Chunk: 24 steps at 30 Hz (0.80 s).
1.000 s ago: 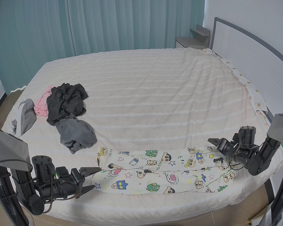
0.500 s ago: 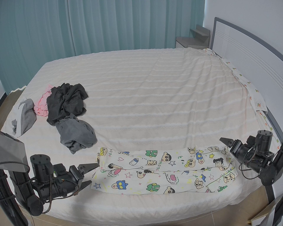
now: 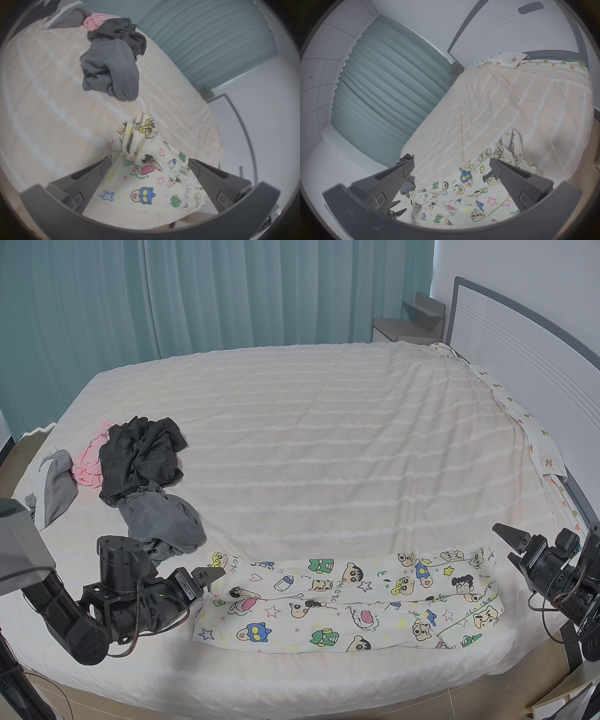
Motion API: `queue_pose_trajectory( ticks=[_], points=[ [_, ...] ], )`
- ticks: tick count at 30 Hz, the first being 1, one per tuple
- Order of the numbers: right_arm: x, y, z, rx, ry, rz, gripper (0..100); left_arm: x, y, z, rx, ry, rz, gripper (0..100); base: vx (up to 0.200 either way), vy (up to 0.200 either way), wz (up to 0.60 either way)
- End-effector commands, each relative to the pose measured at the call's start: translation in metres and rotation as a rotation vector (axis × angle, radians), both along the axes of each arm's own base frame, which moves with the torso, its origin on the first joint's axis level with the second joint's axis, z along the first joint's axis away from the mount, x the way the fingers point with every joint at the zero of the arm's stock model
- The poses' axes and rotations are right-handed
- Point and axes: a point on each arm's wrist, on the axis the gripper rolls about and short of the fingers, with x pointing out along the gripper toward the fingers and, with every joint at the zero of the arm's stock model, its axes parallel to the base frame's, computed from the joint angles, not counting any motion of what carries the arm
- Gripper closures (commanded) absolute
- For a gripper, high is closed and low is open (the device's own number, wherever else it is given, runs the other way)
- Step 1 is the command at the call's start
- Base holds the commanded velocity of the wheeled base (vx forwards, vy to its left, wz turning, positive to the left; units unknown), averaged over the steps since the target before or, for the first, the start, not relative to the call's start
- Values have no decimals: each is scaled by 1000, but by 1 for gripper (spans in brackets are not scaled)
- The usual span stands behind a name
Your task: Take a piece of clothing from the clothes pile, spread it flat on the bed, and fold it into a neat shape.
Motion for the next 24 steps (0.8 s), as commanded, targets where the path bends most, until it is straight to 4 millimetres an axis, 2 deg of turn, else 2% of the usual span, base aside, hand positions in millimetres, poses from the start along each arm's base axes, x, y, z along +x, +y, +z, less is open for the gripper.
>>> queue_pose_trajectory(
  ticks=[1, 6, 11, 19, 24],
  points=[
    [-15, 1, 10, 15, -56, 17, 0, 37, -20, 47, 329, -89, -94, 0, 0, 0, 0],
    [-19, 1, 13, 14, -72, 19, 0, 46, -27, 53, 428, -142, -99, 0, 0, 0, 0],
    [-19, 2, 14, 13, -73, 27, 0, 65, -34, 28, 590, -108, -63, 0, 0, 0, 0],
    [-24, 7, 9, -20, -62, 61, 0, 77, -48, 5, 617, -67, -93, 0, 0, 0, 0],
    [-23, 8, 9, -11, -58, 71, 0, 77, -54, -3, 626, -51, -112, 0, 0, 0, 0]
  ],
)
